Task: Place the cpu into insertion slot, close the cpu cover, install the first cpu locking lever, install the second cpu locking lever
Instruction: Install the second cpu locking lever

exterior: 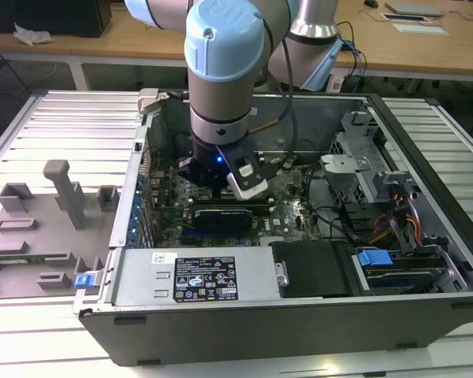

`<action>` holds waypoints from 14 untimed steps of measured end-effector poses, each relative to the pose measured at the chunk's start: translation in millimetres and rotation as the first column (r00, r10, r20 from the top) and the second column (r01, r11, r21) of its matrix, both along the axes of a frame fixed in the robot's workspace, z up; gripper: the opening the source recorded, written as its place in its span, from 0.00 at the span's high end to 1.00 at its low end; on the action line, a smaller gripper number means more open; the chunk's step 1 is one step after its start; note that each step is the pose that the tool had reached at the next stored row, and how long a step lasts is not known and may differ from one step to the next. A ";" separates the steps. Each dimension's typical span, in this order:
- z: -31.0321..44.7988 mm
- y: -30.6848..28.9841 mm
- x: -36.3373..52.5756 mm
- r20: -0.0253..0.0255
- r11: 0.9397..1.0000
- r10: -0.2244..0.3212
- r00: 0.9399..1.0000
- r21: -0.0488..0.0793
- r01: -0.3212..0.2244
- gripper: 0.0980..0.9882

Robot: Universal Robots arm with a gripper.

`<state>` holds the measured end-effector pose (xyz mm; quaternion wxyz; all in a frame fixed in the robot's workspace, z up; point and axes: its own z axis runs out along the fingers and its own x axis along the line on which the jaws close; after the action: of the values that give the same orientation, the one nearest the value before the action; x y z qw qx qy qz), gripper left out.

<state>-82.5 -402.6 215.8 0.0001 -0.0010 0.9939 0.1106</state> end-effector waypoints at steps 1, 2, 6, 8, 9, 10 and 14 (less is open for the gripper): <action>-0.9 -0.3 -0.4 0.000 1.000 0.000 1.000 0.012 0.000 0.99; -1.5 -0.4 -0.6 0.000 1.000 0.000 1.000 0.020 0.000 0.99; -6.6 -0.5 -2.1 0.000 0.999 0.000 1.000 0.045 0.000 0.99; -8.6 -0.5 -4.3 0.000 0.999 0.000 1.000 0.054 0.000 0.99; -9.3 -0.5 -5.0 0.000 0.998 0.000 1.000 0.057 0.000 0.99; -10.6 -0.5 -6.0 0.000 0.998 0.000 1.000 0.063 0.000 0.99; -12.6 -0.5 -7.8 0.000 0.997 0.000 1.000 0.076 0.000 0.99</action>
<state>-90.3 -403.1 203.1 0.0002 -0.0010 0.9890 0.1482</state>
